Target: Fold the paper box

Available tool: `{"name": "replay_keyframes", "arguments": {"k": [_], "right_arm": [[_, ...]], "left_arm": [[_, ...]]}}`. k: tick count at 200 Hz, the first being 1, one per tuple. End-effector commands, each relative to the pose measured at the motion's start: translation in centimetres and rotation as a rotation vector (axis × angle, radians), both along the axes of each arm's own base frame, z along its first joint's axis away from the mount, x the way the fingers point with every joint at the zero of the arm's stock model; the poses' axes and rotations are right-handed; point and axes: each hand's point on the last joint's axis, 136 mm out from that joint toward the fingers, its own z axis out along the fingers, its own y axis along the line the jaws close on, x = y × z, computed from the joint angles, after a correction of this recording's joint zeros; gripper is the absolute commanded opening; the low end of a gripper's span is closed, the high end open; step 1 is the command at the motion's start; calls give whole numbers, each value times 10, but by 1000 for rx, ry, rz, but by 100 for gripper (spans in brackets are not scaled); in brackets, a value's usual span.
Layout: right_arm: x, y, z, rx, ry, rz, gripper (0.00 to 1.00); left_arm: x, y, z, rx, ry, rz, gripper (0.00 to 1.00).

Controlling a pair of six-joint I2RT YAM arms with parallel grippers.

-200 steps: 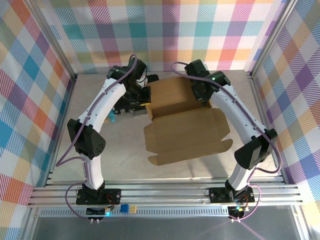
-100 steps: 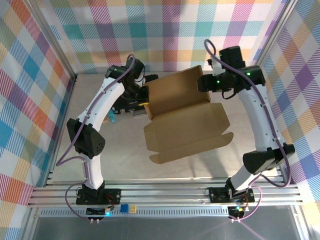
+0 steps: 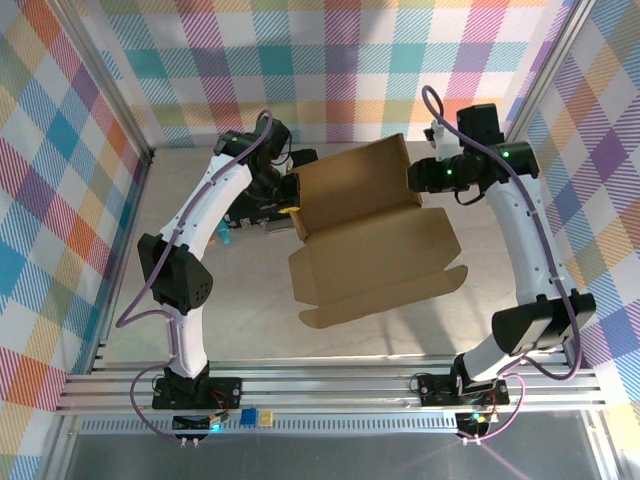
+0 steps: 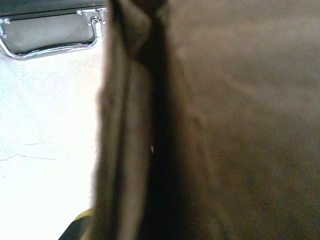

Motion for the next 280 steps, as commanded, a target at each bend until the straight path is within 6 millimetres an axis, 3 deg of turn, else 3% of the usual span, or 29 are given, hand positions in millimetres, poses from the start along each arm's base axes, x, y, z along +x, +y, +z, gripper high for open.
{"name": "replay_keyframes", "arguments": {"k": [1, 107, 147, 186, 212, 240, 280], "right_arm": [[12, 0, 0, -38, -48, 34, 38], [36, -1, -28, -107, -20, 25, 21], [45, -4, -37, -218, -34, -20, 0], [50, -10, -39, -379, -71, -127, 0], [49, -37, -32, -583, -106, -315, 0], [42, -54, -32, -692, -87, -403, 0], [38, -51, -23, -703, -85, -406, 0]], "left_arm": [[-3, -1, 11, -32, 1, -18, 0], [-5, -3, 15, -45, -2, -29, 0], [-5, -3, 17, -48, -6, -31, 0], [-5, -3, 17, -47, -7, -29, 0], [-5, -3, 17, -47, -8, -27, 0], [-6, -2, 18, -44, -7, -28, 0], [-7, -2, 21, -48, -10, -29, 0]]}}
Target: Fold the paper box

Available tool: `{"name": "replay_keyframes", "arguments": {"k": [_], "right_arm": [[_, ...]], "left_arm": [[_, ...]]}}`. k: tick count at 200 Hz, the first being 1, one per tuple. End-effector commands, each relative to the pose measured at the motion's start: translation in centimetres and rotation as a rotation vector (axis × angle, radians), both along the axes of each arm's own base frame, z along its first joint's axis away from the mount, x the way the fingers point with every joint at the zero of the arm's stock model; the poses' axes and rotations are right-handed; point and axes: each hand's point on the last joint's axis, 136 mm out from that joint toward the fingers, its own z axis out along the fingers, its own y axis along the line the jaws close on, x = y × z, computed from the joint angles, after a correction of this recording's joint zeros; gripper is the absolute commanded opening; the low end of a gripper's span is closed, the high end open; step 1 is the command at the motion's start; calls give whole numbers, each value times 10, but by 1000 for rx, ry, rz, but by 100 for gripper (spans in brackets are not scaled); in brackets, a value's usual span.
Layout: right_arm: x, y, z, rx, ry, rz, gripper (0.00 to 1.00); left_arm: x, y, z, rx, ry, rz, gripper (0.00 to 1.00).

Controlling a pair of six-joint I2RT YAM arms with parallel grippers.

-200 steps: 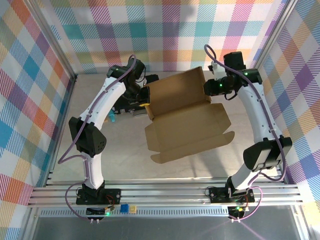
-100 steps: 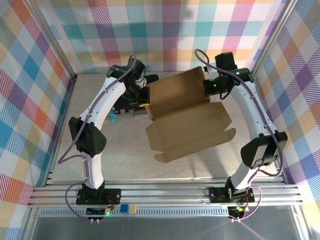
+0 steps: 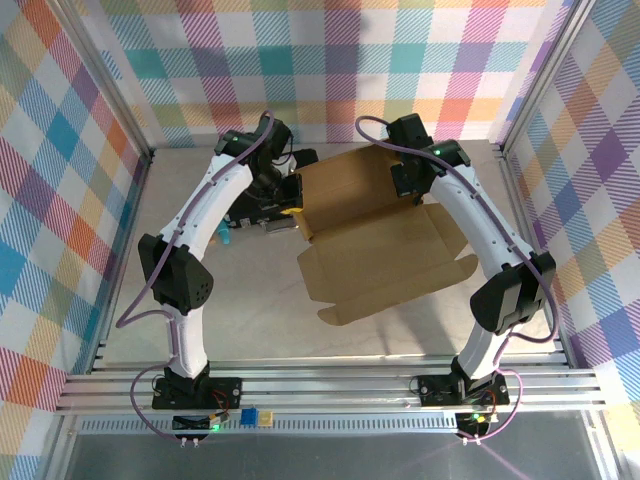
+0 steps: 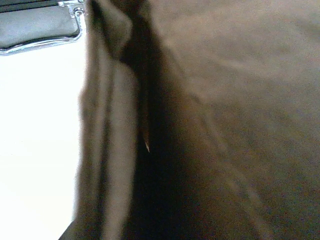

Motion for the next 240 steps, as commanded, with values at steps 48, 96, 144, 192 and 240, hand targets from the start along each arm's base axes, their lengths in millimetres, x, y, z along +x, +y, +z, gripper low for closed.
{"name": "replay_keyframes", "arguments": {"k": [48, 96, 144, 192, 240], "right_arm": [[-12, 18, 48, 256, -39, 115, 49], [-11, 21, 76, 319, -82, 188, 64], [0, 22, 61, 283, -36, 177, 52], [10, 22, 39, 225, -7, 153, 47], [25, 4, 31, 50, -38, 39, 19]], "left_arm": [[-5, 7, 13, -12, 1, 6, 0], [-6, 9, 11, -5, 4, 6, 0], [-6, 9, 12, -4, 4, 6, 0], [-5, 8, 11, -6, 4, 6, 0], [-5, 7, 11, -6, 6, 2, 0]]}}
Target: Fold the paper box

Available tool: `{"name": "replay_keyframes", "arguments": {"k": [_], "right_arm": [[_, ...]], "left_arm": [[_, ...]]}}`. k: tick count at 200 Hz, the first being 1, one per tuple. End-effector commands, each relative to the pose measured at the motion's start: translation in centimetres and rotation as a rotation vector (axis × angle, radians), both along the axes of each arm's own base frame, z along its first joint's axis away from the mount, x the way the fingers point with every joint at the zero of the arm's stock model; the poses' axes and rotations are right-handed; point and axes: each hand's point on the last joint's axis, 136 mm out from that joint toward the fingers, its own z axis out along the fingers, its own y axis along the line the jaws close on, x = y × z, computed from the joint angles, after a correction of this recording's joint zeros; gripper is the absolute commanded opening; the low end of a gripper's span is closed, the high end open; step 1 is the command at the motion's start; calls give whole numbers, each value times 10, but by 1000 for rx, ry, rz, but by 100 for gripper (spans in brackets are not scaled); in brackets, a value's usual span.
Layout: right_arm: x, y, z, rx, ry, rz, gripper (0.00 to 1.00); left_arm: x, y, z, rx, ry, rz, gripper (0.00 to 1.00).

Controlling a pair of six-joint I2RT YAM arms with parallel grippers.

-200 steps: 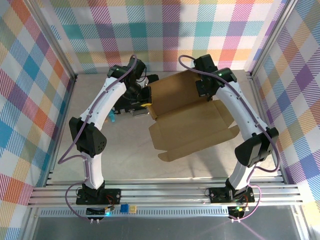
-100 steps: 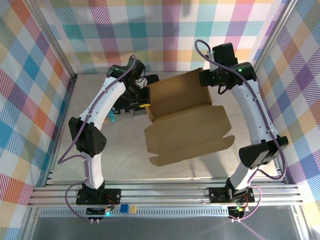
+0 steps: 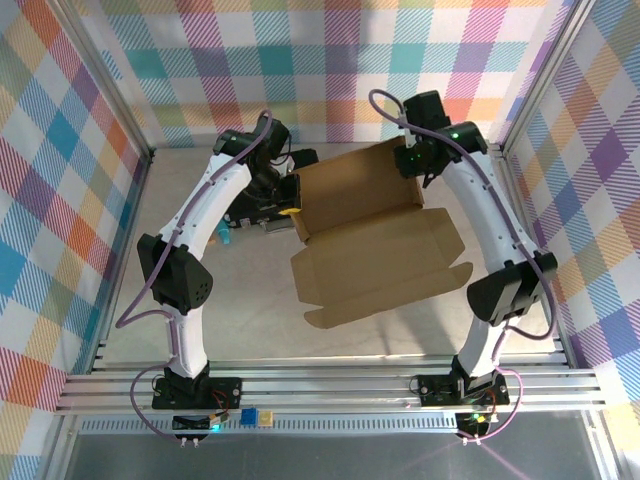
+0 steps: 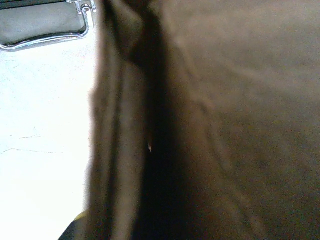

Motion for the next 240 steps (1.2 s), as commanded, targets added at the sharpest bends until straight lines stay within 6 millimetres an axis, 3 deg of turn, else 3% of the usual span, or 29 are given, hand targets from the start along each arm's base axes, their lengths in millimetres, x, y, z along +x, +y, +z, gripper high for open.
{"name": "replay_keyframes", "arguments": {"k": [1, 47, 87, 145, 182, 240], "right_arm": [[8, -15, 3, -108, -37, -82, 19], [10, -31, 2, -221, -57, -176, 0], [4, -49, 14, -344, -80, -256, 0], [-21, -35, 29, -294, -56, -276, 0], [-34, -24, 24, -246, -34, -336, 0], [-39, -15, 15, -206, 10, -355, 0]], "left_arm": [[-3, 2, 13, -19, -8, -5, 0], [-2, 2, 12, -16, -8, -7, 0], [-2, 4, 11, 0, -8, -8, 0], [6, 31, 4, 161, -49, 34, 0], [14, 42, 2, 258, -103, 63, 0], [18, 47, 1, 381, -178, 58, 0]]}}
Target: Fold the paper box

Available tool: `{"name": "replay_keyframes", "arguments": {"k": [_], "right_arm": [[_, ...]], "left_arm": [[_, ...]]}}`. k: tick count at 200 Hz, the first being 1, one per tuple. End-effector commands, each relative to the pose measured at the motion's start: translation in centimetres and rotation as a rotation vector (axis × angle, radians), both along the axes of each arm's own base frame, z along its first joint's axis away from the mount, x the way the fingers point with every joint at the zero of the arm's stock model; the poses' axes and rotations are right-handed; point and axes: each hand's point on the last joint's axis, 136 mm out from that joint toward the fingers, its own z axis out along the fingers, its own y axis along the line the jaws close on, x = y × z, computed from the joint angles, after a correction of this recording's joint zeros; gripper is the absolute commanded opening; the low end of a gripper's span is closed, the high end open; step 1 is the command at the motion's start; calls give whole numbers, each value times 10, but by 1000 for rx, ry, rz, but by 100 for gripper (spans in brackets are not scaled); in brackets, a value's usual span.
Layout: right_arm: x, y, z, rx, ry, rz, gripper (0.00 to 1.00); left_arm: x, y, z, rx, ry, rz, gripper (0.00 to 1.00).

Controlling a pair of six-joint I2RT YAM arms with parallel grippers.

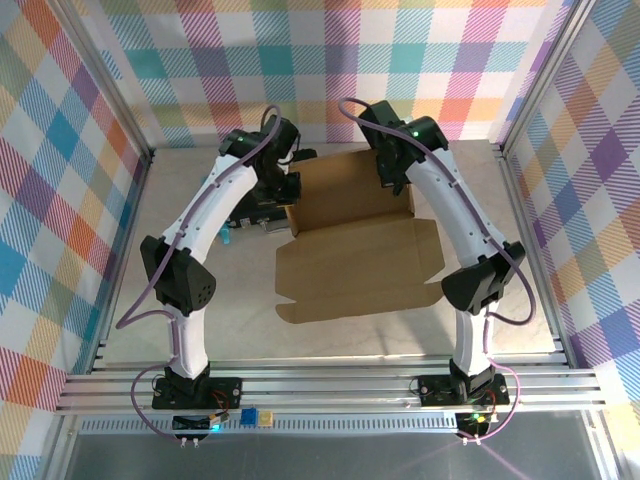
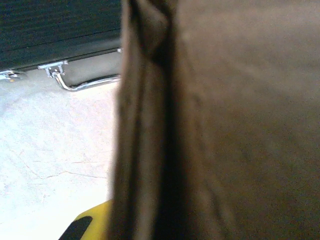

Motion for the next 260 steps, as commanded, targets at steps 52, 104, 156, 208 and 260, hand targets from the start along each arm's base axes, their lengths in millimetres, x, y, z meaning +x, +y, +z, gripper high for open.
{"name": "replay_keyframes", "arguments": {"k": [52, 104, 156, 208, 260], "right_arm": [[-22, -13, -16, 39, 84, -105, 0], [-42, 6, -16, 201, 84, 27, 56], [-51, 62, -6, 345, 25, 501, 66], [-30, 84, -62, 295, 77, 633, 62], [-5, 116, -84, 159, -74, 978, 64]], "left_arm": [[-7, 20, -31, 137, 64, 13, 0], [-14, 12, -61, 158, 198, -77, 0], [-13, 12, -77, 209, 247, -150, 0], [-6, 3, -105, 237, 298, -168, 0], [0, -3, -115, 263, 291, -193, 0]]}}
